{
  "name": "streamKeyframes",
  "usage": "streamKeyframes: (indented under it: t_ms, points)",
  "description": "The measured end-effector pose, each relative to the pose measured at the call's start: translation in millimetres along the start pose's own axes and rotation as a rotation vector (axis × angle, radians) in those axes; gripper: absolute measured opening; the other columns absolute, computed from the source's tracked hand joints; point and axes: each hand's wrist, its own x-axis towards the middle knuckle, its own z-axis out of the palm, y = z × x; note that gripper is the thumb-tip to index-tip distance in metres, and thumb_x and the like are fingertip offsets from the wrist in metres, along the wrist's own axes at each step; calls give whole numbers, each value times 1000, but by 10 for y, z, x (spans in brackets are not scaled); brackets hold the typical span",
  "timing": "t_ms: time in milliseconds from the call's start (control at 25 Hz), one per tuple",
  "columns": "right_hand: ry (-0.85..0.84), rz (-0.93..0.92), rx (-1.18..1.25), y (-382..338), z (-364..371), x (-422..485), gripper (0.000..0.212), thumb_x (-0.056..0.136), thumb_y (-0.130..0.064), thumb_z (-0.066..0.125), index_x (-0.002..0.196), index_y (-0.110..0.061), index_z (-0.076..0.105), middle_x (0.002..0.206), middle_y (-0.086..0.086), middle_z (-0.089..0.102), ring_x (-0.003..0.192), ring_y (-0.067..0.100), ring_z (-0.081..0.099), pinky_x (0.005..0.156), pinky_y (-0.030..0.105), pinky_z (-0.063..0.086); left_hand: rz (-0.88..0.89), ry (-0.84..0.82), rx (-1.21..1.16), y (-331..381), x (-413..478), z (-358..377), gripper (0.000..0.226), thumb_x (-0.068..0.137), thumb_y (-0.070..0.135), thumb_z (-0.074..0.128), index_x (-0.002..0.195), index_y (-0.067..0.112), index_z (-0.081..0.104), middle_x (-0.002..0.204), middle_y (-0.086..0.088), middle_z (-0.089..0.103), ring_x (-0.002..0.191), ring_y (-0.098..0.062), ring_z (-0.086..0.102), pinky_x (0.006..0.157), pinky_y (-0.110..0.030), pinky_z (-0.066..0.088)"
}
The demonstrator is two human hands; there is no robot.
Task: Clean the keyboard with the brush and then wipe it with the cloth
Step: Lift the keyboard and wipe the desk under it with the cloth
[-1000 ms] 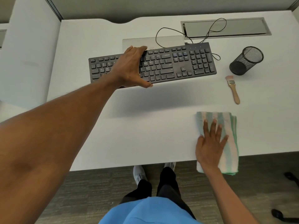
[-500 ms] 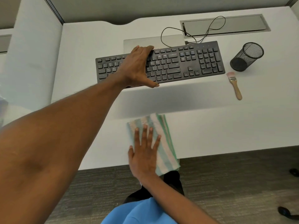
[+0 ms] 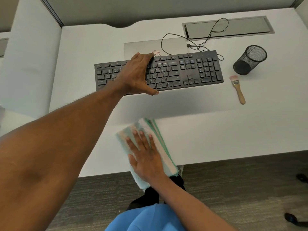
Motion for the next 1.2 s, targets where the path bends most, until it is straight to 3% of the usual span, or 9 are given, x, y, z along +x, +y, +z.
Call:
streamKeyframes:
  t_ms: [120,400,600,840,1040,1200]
  points:
    - [13,154,-21,643,-197,-228,66,105,-50,26,160,-33,-7,168,1,-16,155,25,-16,125,55,6,2,8,-13,16,54,40,132,56,75,82,156,4,34,137,-16,57,123,-33,48,116,-45,33]
    - [114,476,-114,2080,-548,4,64,104,-50,17,160,-32,-7,169,4,-6,156,26,-5,124,55,10,-16,19,-49,13,243,22,132,58,74,81,159,4,32,146,-16,53,132,-33,45,120,-48,30]
    - [178,605,-47,2253,-659,1060,63,102,-45,24,161,-24,13,167,15,10,154,37,7,121,61,12,-34,47,-47,-148,397,-61,128,57,73,82,156,6,36,141,-14,55,125,-29,46,115,-46,34]
    - [193,366,-37,1514,-519,1726,63,103,-42,29,161,-25,11,168,14,2,154,41,-1,121,61,6,-45,55,-26,-307,475,-41,132,56,72,83,157,3,35,141,-16,56,125,-31,47,115,-42,32]
    - [77,21,-44,951,-357,1191,68,103,-44,33,162,-29,2,169,5,-8,156,29,-8,123,56,9,-59,13,-61,-317,448,146,134,56,77,80,157,2,34,139,-17,56,125,-31,47,120,-47,30]
    - [-7,8,-66,1281,-412,550,63,105,-45,27,161,-33,2,169,0,-8,156,23,-10,124,53,12,-49,-20,-83,-222,406,391,133,57,79,77,157,4,33,141,-13,55,130,-32,48,127,-44,21]
